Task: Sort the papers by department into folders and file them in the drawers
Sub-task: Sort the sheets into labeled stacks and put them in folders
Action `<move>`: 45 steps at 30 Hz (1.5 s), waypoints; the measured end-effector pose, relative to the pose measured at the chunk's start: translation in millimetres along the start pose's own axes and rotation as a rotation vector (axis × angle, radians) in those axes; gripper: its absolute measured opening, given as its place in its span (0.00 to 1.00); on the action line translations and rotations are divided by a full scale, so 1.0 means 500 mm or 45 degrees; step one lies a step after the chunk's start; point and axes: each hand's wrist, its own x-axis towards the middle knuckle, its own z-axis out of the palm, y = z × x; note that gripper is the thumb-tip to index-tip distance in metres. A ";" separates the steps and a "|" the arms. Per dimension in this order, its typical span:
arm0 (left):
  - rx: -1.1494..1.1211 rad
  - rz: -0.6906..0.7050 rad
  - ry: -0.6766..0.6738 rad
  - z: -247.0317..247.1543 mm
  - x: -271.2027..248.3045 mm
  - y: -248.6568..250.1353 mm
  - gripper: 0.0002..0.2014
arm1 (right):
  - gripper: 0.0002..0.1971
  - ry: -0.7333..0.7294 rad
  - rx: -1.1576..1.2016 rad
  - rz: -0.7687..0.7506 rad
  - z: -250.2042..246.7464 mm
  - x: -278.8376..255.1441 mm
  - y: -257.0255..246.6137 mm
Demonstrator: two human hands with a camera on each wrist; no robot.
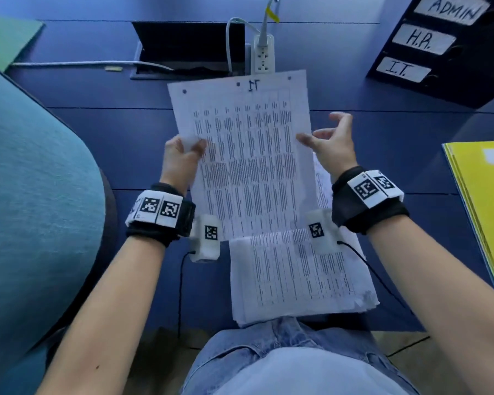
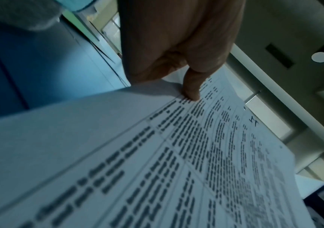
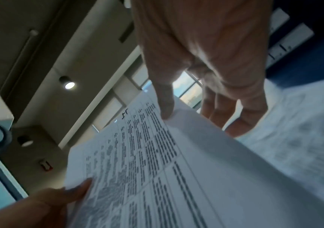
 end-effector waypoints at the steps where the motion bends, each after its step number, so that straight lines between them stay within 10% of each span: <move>1: -0.004 0.016 0.015 -0.020 0.015 0.000 0.10 | 0.31 -0.149 0.085 0.110 0.010 -0.004 -0.002; 5: 0.114 -0.032 0.328 -0.079 0.055 0.028 0.02 | 0.11 -0.490 0.071 0.163 0.100 -0.037 -0.019; 9: 0.679 -0.113 0.618 -0.112 0.066 0.030 0.34 | 0.07 -0.504 -0.135 0.053 0.221 -0.060 -0.024; 19: 1.137 -0.514 -0.152 -0.104 0.034 -0.105 0.48 | 0.13 -0.484 -0.490 0.074 0.344 -0.092 -0.008; 38: 1.101 -0.482 -0.158 -0.073 0.025 -0.092 0.48 | 0.17 -0.341 -0.471 -0.129 0.282 -0.087 -0.019; 45: 1.021 0.074 -0.201 0.040 0.025 -0.012 0.36 | 0.06 -0.188 -0.415 -0.307 0.137 -0.048 -0.054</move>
